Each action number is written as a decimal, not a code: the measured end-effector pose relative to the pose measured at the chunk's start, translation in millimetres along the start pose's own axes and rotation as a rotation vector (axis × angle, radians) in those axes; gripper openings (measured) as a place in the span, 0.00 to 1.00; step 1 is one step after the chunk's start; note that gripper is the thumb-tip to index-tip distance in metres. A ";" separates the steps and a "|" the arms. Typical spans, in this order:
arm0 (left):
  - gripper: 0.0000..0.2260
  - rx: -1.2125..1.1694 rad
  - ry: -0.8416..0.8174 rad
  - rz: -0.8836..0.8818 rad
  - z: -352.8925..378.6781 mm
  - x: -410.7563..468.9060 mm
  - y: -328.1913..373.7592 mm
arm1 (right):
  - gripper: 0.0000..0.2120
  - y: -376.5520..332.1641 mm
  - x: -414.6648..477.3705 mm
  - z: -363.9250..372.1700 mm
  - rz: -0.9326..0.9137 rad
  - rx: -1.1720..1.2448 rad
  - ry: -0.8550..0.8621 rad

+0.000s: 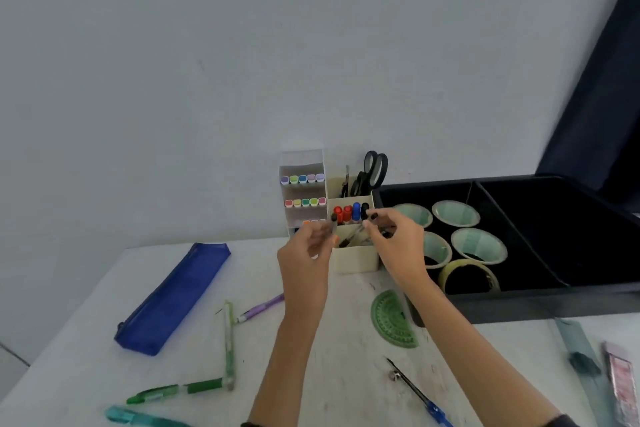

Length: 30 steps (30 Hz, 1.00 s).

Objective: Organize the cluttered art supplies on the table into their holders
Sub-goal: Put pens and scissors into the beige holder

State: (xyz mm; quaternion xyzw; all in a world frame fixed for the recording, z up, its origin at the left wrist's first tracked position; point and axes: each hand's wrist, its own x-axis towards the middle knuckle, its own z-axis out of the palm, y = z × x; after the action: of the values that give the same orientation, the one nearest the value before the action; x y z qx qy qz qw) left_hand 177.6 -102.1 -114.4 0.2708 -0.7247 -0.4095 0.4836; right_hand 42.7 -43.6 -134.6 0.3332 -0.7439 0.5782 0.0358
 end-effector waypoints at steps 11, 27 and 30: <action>0.11 0.211 -0.273 0.055 49.2 34.8 -36.4 | 0.12 18.6 6.0 8.1 -0.059 -0.248 -0.173; 0.13 0.261 -0.466 -0.011 56.0 36.2 -41.8 | 0.20 13.3 3.0 3.8 -0.158 -0.195 -0.205; 0.16 0.256 -0.479 -0.040 53.7 36.9 -42.8 | 0.21 15.3 3.7 5.0 -0.157 -0.198 -0.222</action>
State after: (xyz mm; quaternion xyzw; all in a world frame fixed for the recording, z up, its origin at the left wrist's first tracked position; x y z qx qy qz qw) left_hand 113.6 -135.6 -143.8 0.2396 -0.8588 -0.3763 0.2519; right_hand 33.3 -48.0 -147.3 0.4469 -0.7682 0.4573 0.0311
